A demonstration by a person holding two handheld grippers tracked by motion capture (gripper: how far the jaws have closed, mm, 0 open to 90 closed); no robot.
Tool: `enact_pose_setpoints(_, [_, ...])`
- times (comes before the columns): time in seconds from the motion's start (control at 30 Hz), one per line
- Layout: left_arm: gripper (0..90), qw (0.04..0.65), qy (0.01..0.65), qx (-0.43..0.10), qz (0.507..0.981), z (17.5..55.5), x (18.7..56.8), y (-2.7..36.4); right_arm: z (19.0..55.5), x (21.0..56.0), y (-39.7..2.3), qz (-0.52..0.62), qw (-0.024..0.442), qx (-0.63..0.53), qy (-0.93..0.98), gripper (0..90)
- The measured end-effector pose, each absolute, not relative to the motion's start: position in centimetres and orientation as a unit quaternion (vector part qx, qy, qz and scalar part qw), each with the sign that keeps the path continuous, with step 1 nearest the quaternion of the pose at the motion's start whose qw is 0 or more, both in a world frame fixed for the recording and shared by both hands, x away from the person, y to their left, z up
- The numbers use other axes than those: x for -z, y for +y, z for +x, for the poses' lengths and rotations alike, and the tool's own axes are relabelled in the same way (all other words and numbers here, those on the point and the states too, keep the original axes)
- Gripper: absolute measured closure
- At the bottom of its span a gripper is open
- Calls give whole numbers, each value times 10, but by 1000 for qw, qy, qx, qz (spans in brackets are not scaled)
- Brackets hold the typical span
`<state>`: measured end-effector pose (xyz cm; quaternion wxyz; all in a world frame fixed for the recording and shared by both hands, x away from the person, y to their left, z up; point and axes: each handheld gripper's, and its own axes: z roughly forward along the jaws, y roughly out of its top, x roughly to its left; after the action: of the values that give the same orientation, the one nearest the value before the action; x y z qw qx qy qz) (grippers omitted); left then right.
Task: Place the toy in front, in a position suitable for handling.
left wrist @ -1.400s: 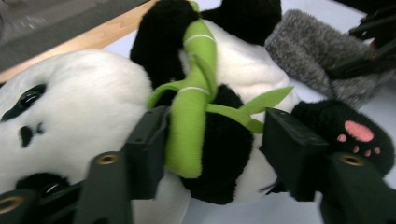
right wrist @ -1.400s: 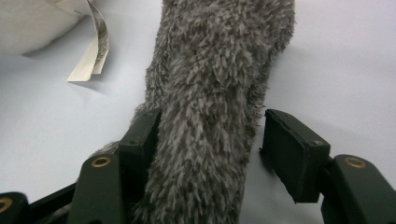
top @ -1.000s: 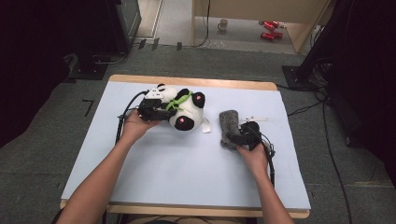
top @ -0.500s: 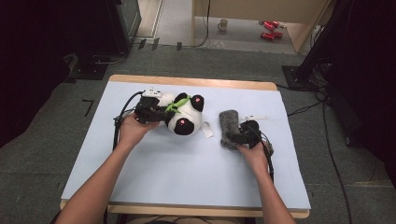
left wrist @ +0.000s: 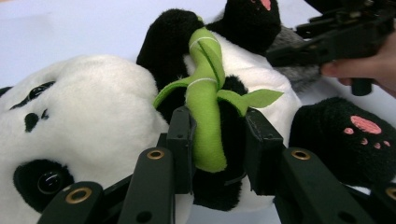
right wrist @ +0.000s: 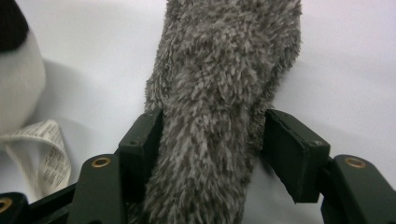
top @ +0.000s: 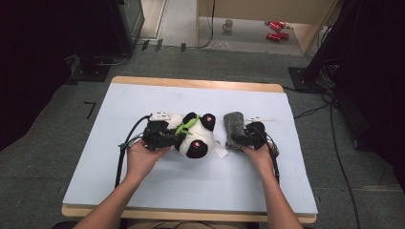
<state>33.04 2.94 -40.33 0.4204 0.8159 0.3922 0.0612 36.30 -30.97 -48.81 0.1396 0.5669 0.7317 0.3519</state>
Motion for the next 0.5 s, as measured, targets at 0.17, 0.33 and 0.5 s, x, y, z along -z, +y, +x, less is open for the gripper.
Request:
enact_pose_setpoints(0.17, [663, 432, 389, -52, 812, 326, 408, 20, 364, 489, -308, 568, 145, -356, 728, 400])
enact_pose_setpoints(0.33, [614, 439, 379, -55, 813, 327, 410, 21, 365, 491, -306, 569, 147, -356, 726, 424])
enact_pose_setpoints(0.5, [528, 450, 357, -47, 817, 330, 409, 24, 364, 491, -306, 567, 149, -354, 729, 444])
